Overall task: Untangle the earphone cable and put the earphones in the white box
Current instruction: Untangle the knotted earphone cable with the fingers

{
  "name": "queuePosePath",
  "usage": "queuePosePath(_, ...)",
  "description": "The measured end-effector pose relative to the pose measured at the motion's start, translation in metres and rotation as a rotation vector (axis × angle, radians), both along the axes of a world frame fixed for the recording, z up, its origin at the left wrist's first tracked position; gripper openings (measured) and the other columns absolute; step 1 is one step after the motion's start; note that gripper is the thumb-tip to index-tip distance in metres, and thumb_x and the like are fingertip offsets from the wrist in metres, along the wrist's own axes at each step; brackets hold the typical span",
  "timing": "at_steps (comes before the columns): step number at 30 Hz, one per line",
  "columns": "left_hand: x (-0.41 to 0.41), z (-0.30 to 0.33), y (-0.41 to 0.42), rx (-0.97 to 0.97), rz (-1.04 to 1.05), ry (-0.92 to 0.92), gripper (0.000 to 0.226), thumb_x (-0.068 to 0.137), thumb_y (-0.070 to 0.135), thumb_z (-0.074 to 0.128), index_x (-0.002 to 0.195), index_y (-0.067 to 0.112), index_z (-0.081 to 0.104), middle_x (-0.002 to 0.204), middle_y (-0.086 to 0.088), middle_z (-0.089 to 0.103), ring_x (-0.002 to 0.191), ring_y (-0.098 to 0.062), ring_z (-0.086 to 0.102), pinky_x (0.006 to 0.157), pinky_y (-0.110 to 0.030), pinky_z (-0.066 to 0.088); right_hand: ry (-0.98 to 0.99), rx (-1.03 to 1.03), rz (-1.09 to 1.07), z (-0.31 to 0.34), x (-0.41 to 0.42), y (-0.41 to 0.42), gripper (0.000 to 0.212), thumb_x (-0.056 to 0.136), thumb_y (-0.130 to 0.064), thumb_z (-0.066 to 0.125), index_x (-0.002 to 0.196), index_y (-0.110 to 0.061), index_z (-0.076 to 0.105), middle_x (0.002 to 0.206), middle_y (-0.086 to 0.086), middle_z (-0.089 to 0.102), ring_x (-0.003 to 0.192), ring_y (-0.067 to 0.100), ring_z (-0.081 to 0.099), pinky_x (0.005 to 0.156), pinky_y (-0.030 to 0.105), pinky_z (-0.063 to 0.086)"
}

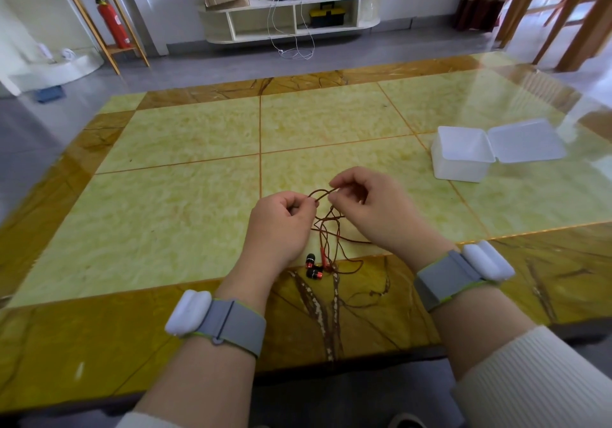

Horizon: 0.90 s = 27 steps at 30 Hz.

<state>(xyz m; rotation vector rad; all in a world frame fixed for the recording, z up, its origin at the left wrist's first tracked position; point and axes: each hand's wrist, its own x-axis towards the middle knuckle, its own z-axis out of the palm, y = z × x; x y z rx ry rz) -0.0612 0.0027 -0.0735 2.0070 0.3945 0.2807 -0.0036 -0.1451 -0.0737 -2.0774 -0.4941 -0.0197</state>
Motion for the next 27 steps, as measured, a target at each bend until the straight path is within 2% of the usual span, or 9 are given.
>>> queuePosePath(3,-0.0009,0.0004,0.0,0.012,-0.025,-0.009,0.023,0.092,0.028,0.061,0.077,0.015,0.074,0.079,-0.019,0.068,0.06,-0.013,0.053,0.052,-0.021,0.045,-0.027,-0.038,0.055,0.0006,-0.0022,0.0013,0.006,0.088,-0.032,0.068,0.091,-0.028,0.072,0.078,-0.011,0.068,0.071,0.004,0.062,0.067,0.02,0.052)
queuePosePath(5,-0.0009,0.001,-0.0001,0.002,-0.027,-0.013,0.021,0.092,0.028,0.062,0.079,0.018,0.075,0.079,-0.017,0.07,0.061,-0.014,0.055,0.054,-0.022,0.046,-0.038,-0.021,0.05,0.0004,-0.0018,0.0013,0.007,0.09,-0.032,0.066,0.089,-0.028,0.071,0.075,-0.011,0.067,0.067,0.005,0.059,0.063,0.02,0.049)
queuePosePath(8,-0.0001,0.0013,-0.0003,-0.003,-0.015,-0.006,0.021,0.092,0.028,0.061,0.081,0.019,0.076,0.081,-0.016,0.071,0.068,-0.024,0.062,0.059,-0.023,0.049,-0.027,0.07,-0.087,0.0009,0.0024,0.0005,0.007,0.091,-0.03,0.063,0.087,-0.027,0.067,0.072,-0.012,0.061,0.063,0.004,0.053,0.061,0.02,0.045)
queuePosePath(10,-0.0001,0.0008,0.001,0.002,0.0,0.001,0.022,0.092,0.028,0.06,0.08,0.018,0.076,0.081,-0.015,0.071,0.069,-0.024,0.063,0.057,-0.019,0.049,-0.022,0.107,-0.184,0.0023,0.0055,-0.002,0.006,0.091,-0.027,0.061,0.086,-0.026,0.064,0.073,-0.011,0.06,0.065,0.005,0.054,0.064,0.023,0.046)
queuePosePath(12,-0.0004,0.0005,0.002,0.003,0.018,0.006,0.023,0.092,0.028,0.059,0.08,0.019,0.076,0.08,-0.015,0.071,0.067,-0.018,0.06,0.055,-0.016,0.047,-0.05,0.06,-0.198,0.0021,0.0053,-0.0038,0.007,0.091,-0.023,0.058,0.093,-0.026,0.064,0.082,-0.011,0.062,0.074,0.009,0.058,0.071,0.028,0.05)
queuePosePath(16,-0.0007,0.0003,0.001,0.006,0.011,0.003,0.021,0.091,0.027,0.06,0.081,0.019,0.076,0.079,-0.013,0.071,0.067,-0.015,0.06,0.054,-0.019,0.047,-0.163,-0.128,-0.054,0.0013,-0.0006,-0.0004,0.018,0.091,-0.028,0.061,0.107,-0.029,0.069,0.097,-0.011,0.063,0.087,0.007,0.06,0.079,0.024,0.049)
queuePosePath(20,-0.0016,0.0007,0.0003,0.002,-0.034,-0.021,0.021,0.092,0.027,0.06,0.079,0.019,0.074,0.078,-0.017,0.069,0.059,-0.01,0.053,0.05,-0.018,0.043,-0.182,-0.221,0.022,-0.0009,-0.001,0.0028,0.017,0.088,-0.036,0.067,0.103,-0.028,0.072,0.092,-0.013,0.064,0.081,0.005,0.059,0.076,0.025,0.049)
queuePosePath(24,-0.0005,-0.0002,-0.0005,-0.009,-0.049,-0.034,0.022,0.093,0.026,0.06,0.077,0.02,0.073,0.072,-0.014,0.067,0.054,-0.005,0.05,0.051,-0.015,0.042,-0.192,-0.227,0.011,-0.0034,0.0016,0.0024,0.015,0.085,-0.041,0.07,0.094,-0.029,0.07,0.086,-0.017,0.062,0.072,-0.004,0.049,0.065,0.015,0.037)
queuePosePath(27,-0.0007,-0.0001,-0.0012,-0.014,-0.053,-0.033,0.021,0.093,0.027,0.061,0.077,0.021,0.073,0.07,-0.008,0.068,0.053,-0.001,0.05,0.051,-0.014,0.042,-0.194,-0.247,0.023,-0.005,0.0024,0.003,0.008,0.086,-0.04,0.069,0.088,-0.032,0.068,0.078,-0.018,0.062,0.076,0.002,0.051,0.068,0.024,0.04)
